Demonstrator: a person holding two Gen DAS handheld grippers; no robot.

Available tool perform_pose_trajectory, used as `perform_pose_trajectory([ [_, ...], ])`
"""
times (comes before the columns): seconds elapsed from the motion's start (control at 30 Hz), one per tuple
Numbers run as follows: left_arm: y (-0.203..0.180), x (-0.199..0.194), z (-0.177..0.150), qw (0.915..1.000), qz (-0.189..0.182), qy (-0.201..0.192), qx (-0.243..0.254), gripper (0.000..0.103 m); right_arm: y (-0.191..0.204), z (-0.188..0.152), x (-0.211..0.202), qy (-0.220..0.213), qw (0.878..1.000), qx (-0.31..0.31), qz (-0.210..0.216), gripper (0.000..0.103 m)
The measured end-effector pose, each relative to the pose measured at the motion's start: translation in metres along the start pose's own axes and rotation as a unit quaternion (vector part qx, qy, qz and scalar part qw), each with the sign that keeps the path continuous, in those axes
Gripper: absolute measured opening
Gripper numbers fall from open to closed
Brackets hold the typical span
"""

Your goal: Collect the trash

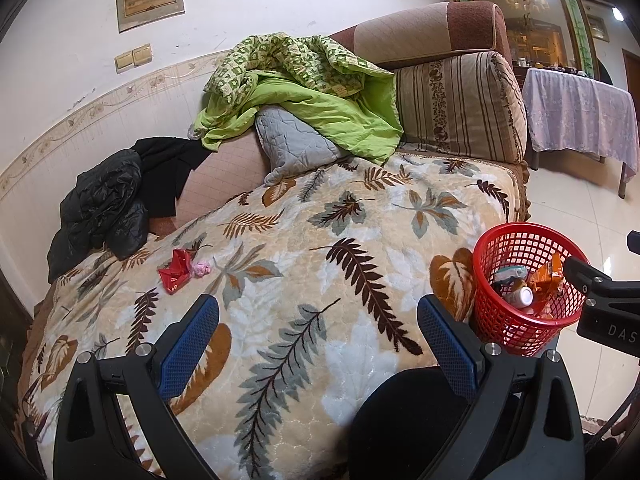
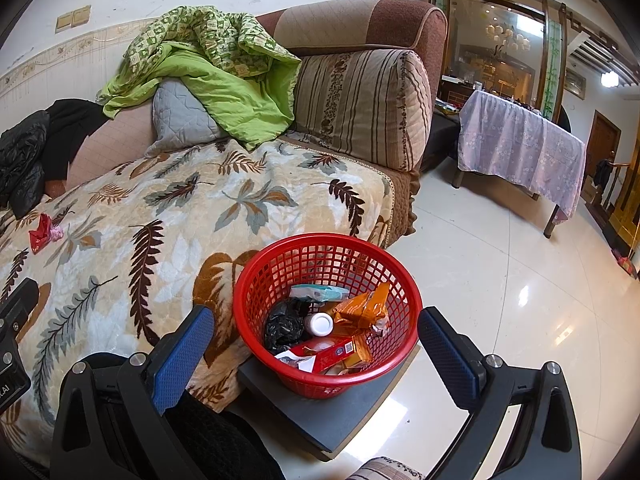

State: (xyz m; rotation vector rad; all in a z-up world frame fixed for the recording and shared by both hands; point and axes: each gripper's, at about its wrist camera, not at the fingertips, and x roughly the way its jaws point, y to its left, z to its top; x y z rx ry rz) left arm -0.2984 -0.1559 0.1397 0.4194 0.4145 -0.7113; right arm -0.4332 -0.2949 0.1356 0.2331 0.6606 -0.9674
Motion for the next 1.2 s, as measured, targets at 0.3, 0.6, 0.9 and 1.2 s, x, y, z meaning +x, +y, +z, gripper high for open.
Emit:
perform_pose_trajectory([
  [0.3,0.000,0.000,0.000,1.0000,0.000,0.000,0.000,0.099,0.001,0.000,0.001,0.000,1.000,-0.001,0.001,0.103],
  [0.6,0.019,0.010,-0.005,0.9990,-0.008,0.027,-0.035,0.099,0.015,0.006,0.013,0.001,0.998,-0.028,0.049,0.103],
  [0.9,0.182,0.075,-0.055,0.9501,0.131,0.164,-0.231,0.099,0.135,0.063,0.037,-0.032,0.975,-0.155,0.158,0.103],
  [1.2,0.269,0.149,-0.105,0.9133,0.149,0.229,-0.302,0.099,0.306,0.058,0.139,0.085,0.946,-0.212,0.231,0.103],
])
